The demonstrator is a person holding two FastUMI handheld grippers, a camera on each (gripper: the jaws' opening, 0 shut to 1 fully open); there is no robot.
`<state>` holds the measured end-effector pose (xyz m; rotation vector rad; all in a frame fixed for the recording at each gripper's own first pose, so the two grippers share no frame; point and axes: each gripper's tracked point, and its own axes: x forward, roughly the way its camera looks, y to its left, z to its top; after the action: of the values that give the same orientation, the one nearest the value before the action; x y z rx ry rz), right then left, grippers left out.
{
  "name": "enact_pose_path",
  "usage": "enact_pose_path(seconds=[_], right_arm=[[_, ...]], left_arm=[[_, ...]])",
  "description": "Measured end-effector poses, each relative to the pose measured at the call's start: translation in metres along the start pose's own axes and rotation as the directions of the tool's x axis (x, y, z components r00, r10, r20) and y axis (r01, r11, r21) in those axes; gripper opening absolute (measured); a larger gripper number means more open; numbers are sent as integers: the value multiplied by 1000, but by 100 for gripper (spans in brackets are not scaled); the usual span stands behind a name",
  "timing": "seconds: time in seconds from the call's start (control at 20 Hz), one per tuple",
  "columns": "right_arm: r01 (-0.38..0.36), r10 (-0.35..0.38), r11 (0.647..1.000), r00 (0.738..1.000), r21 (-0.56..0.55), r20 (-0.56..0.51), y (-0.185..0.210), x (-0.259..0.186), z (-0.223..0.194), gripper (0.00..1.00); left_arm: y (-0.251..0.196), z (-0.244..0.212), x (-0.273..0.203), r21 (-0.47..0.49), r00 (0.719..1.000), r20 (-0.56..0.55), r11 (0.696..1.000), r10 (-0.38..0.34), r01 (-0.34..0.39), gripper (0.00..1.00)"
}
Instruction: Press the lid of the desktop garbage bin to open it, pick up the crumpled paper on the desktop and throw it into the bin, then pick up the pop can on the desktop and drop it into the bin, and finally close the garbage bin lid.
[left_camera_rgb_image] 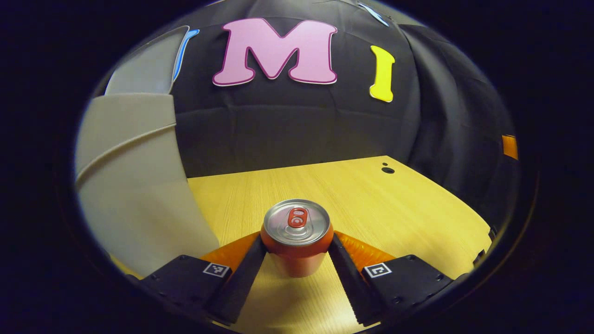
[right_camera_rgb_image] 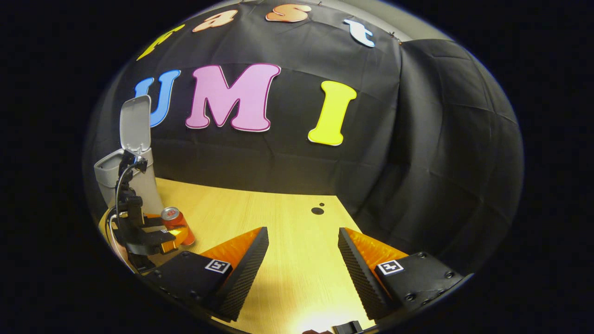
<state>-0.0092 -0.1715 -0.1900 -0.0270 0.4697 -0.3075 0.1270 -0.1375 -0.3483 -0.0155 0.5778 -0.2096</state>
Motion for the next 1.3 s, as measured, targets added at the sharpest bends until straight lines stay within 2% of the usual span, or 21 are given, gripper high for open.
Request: enact_pose_path(seconds=[0.4,0.65,0.8,0.9,1.1,1.2,1.3], right_arm=[[29,-32,998,998,63,45,-13,-18,18,98],[0,-6,996,997,87,71,-5,-26,31,98],[-23,17,997,997,77,80,1,-30,35,98],[-28,23,998,996,61,81,4,-31,36,98],[-30,24,998,996,61,91,9,-32,35,98],[-34,28,996,996,79,80,13,-33,32,98],[-27,22,997,997,72,73,18,-36,28,98]], left_arm=[[-33,104,-59,4,988,150,1000,-25,24,90],[-14,184,-99,-16,966,259,1000,12,-8,89],[17,223,-118,-23,948,311,998,66,-62,89],[43,246,-135,-37,922,368,993,119,-113,89],[104,253,-155,1,893,398,973,212,-232,89],[133,246,-163,-11,881,397,961,258,-277,89],[160,231,-165,-41,880,367,950,301,-308,89]])
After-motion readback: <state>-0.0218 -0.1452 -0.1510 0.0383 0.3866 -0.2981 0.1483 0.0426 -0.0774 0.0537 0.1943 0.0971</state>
